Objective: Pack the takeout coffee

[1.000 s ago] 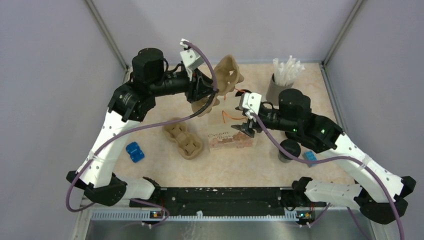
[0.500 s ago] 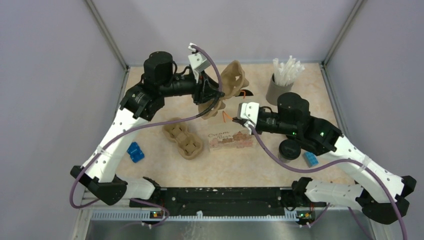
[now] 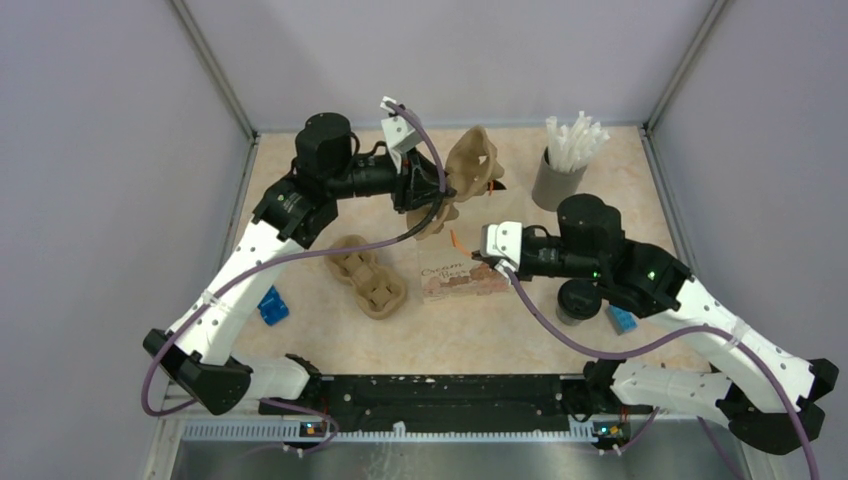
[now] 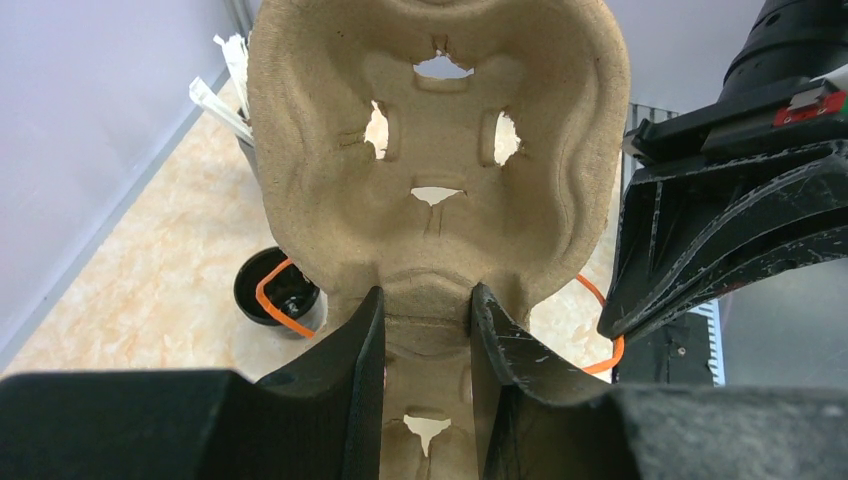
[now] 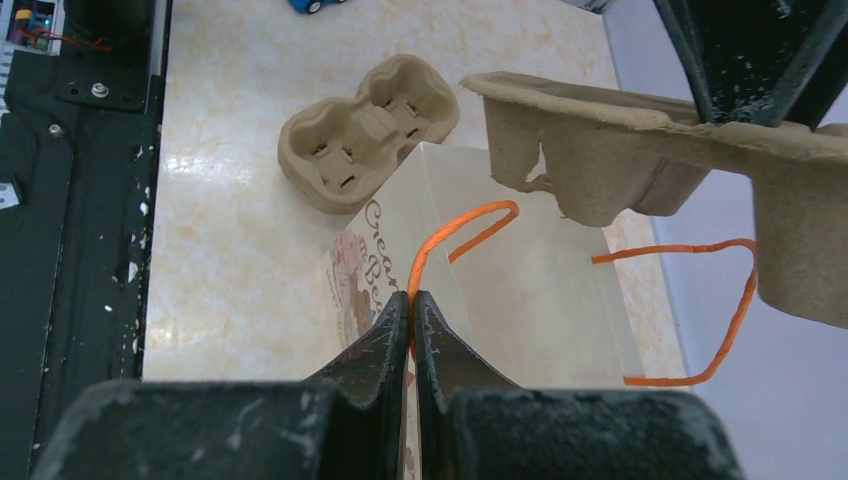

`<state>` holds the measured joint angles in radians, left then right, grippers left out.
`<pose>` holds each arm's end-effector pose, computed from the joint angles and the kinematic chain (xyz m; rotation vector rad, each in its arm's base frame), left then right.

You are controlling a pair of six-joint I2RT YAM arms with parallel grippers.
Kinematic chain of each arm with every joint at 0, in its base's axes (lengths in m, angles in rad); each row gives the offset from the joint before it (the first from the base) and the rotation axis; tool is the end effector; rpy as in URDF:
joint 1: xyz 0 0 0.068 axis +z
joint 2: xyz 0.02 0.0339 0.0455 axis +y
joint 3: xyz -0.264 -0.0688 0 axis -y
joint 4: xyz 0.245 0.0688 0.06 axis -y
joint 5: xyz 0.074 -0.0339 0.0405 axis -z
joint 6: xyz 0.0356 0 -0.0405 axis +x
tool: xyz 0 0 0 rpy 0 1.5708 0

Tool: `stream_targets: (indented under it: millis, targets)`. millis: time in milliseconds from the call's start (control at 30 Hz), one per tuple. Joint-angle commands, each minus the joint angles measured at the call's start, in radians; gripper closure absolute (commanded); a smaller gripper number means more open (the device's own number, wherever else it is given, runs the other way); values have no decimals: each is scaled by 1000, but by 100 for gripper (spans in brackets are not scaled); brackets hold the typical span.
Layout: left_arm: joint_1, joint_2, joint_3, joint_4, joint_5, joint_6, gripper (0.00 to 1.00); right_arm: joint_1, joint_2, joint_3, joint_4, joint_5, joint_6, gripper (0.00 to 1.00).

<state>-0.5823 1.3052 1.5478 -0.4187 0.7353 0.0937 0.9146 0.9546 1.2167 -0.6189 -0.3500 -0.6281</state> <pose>0.2148 -0.1701 0.4678 1.0932 1.4377 -0.9907 0.1058 0.1573 0.4129 -1.5124 1.2162 0.5281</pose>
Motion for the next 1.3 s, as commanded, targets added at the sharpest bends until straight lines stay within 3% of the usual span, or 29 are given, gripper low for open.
stream_targets:
  millis: [0, 800, 1267]
  targets:
    - [-4, -7, 5, 96, 41, -16, 77, 12, -22, -3, -14, -37, -29, 100]
    - [-13, 25, -147, 346, 134, -171, 79, 13, -80, -42, -88, -81, -41, 100]
    - [-16, 26, -248, 377, 96, -103, 77, 13, -93, -37, -134, -89, -54, 100]
